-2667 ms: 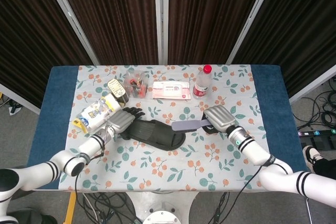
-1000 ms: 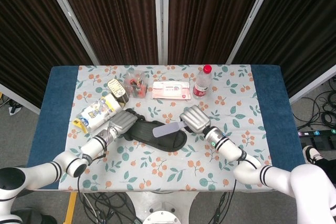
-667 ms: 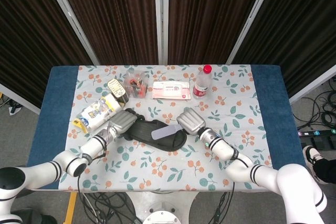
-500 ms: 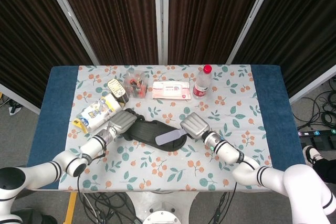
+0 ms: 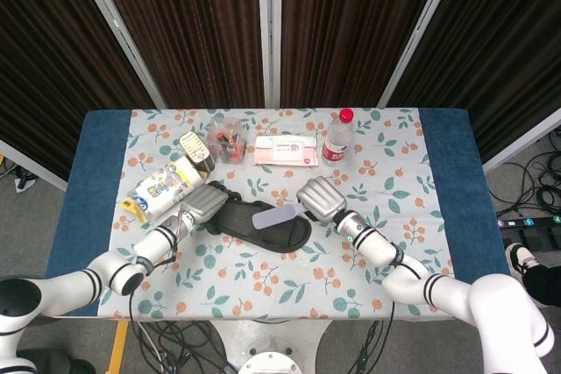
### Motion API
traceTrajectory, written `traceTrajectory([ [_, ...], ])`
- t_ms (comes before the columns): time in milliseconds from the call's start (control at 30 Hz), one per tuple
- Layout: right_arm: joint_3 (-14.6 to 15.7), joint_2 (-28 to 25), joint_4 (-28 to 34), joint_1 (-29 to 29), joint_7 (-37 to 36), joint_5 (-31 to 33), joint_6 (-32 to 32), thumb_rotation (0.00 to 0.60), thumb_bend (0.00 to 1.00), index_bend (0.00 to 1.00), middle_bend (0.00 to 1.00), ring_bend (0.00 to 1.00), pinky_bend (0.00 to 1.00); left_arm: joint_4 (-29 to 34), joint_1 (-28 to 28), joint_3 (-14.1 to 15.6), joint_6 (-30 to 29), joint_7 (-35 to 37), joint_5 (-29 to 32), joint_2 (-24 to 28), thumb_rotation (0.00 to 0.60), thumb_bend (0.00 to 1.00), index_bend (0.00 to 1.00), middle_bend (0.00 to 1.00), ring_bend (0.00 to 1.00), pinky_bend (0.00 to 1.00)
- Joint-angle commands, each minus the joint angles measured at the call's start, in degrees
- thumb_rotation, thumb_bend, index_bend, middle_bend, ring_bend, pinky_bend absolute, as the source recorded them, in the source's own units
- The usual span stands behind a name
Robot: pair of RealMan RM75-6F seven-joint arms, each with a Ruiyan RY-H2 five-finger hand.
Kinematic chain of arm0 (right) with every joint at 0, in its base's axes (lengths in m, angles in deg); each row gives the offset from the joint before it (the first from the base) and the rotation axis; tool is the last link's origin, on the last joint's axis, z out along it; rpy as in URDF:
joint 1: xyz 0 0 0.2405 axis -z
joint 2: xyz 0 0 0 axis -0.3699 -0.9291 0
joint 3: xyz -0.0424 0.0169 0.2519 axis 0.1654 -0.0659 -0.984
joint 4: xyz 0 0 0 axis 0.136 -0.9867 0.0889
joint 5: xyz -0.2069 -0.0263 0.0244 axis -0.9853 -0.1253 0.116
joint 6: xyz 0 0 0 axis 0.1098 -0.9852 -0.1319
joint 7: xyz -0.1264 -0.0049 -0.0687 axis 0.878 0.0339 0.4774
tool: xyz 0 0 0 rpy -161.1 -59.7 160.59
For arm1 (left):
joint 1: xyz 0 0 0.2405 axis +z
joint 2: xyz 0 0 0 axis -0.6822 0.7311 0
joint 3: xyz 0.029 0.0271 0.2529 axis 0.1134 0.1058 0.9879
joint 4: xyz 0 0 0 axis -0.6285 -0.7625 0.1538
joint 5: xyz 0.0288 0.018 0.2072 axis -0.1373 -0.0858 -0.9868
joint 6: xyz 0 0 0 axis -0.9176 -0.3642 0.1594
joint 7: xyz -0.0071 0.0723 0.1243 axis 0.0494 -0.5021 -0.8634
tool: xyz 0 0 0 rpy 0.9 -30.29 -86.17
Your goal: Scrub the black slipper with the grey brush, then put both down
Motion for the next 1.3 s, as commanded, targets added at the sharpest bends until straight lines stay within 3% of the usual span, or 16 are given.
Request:
traceTrajectory([
  [33,-0.36,2.89,-3.38,-1.23,1.49,1.16,2.42,0.6,0.38,1.0,0.96,0.98,1.0,-0.03,0.02,0.04,-0.01,0.01,0.03,0.01,0.6,0.18,0.38,0.43,0.25,0.18],
  [400,6.43,-5.19,5.9,1.84,-1.99,-3.89,2.5,0.6,0.38,1.0,0.96,0.98,1.0,-0.34,0.08,-0.08,-0.49,0.94,-0.26,0.07,0.6,0.18,0.37,0.42,0.25,0.18],
  [467,6.68,-6.9,8.3,2.57,-3.01,-4.64,0.8,0.6,0.38,1.0,0.96,0.98,1.0,-0.03,0.17,-0.06,-0.8,0.77,-0.33,0.18,0.6,0.18,0.34,0.41,0.25,0.18],
  [600,5.91,-11.94,12.79,4.51,-5.37,-4.72,-3.34,0.6,0.38,1.0,0.96,0.98,1.0,1.61,0.37,0.08,-0.99,0.4,-0.24,1.17,0.6,0.18,0.22,0.29,0.17,0.18],
  [800,4.17,-18.04,13.85,6.26,-2.08,1.85,-0.92,0.6,0.38,1.0,0.96,0.98,1.0,5.99,1.31,-0.58,-3.67,-0.17,-0.2,3.82,0.6,0.18,0.16,0.19,0.12,0.18],
  [1200,3.82,-12.81,6.66,7.99,10.07,12.73,4.28,0.6,0.31,0.99,0.88,0.86,0.99,16.19,7.03,-1.76,-14.95,0.35,-1.25,12.29,0.6,0.18,0.16,0.18,0.12,0.18],
  [1300,3.71,-11.74,5.94,7.98,12.06,14.2,5.15,0.6,0.24,0.9,0.81,0.79,0.93,17.24,7.91,-1.7,-15.86,0.69,-1.19,13.72,0.6,0.18,0.16,0.18,0.12,0.18],
])
